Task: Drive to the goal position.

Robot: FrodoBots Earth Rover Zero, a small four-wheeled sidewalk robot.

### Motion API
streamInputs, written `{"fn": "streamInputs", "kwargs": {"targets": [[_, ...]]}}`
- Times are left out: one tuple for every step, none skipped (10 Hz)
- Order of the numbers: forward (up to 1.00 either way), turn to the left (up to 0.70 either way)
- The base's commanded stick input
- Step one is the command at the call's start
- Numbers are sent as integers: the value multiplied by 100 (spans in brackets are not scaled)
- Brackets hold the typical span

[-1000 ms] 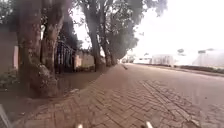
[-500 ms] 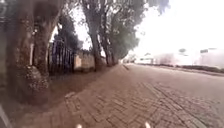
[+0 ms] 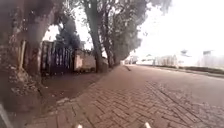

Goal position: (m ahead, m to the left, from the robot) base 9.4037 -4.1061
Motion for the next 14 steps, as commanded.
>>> {"fn": "streamInputs", "kwargs": {"targets": [[70, 0], [70, 0], [70, 0], [70, 0], [70, -9], [70, -25], [70, -35], [70, -35], [70, -35], [70, -35], [70, -33], [70, -16], [70, 0], [70, 0]]}}
